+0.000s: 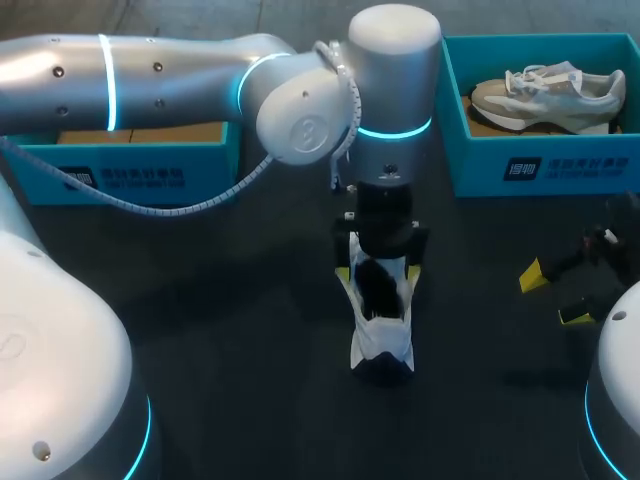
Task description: Take the shoe out of the shoebox, open the shoe tongue, remove and reinsert the insole, then place the shoe into the shoebox
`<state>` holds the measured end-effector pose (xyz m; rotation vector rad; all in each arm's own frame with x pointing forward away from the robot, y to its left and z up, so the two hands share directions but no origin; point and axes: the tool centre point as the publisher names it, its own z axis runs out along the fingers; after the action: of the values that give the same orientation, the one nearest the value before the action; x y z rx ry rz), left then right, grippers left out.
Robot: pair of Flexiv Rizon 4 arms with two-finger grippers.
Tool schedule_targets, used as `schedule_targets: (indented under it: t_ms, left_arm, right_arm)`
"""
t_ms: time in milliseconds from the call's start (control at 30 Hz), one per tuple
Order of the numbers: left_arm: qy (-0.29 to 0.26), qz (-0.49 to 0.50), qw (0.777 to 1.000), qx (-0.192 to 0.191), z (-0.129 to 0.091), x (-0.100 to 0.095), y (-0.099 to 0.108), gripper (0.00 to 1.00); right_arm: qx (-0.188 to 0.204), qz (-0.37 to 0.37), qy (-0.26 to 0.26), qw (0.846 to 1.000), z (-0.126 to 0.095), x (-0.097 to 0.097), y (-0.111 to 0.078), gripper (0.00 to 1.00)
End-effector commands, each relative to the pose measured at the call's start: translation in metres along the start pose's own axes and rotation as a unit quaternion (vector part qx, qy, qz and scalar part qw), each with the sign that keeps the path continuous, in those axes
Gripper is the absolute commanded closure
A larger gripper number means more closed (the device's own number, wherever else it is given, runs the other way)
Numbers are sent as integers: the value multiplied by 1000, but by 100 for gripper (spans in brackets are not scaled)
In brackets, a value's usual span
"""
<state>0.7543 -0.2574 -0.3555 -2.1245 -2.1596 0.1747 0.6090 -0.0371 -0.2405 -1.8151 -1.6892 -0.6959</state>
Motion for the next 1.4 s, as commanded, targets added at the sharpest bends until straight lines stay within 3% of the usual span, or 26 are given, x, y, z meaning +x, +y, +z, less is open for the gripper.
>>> schedule_targets:
  t_ms: [33, 600, 633, 900, 967, 1033, 1067, 1400]
  left_arm:
    - [-3, -3, 1000, -2, -3, 2, 6, 0]
    - [-15, -3, 1000, -18, -21, 1, 12, 0]
    - [-19, 1, 999, -27, -33, 4, 10, 6]
    - [-31, -2, 998, -47, -57, 16, 9, 7]
    - [-34, -2, 998, -48, -61, 18, 9, 12]
    - [-37, -2, 998, -49, -64, 18, 8, 43]
    - [-37, -2, 998, -48, -64, 18, 7, 51]
    - [-42, 6, 998, -42, -57, 6, 10, 61]
  right_arm:
    - [-1, 1, -1, 1000, 0, 0, -2, 0]
    - [-1, 1, -1, 1000, 0, 0, -2, 0]
    - [-1, 1, -1, 1000, 0, 0, -2, 0]
    - [-1, 1, -1, 1000, 0, 0, -2, 0]
    - [-1, 1, -1, 1000, 0, 0, -2, 0]
    - [-1, 1, -1, 1000, 0, 0, -2, 0]
    - [-1, 1, -1, 1000, 0, 0, -2, 0]
    - [-1, 1, -1, 1000, 0, 0, -2, 0]
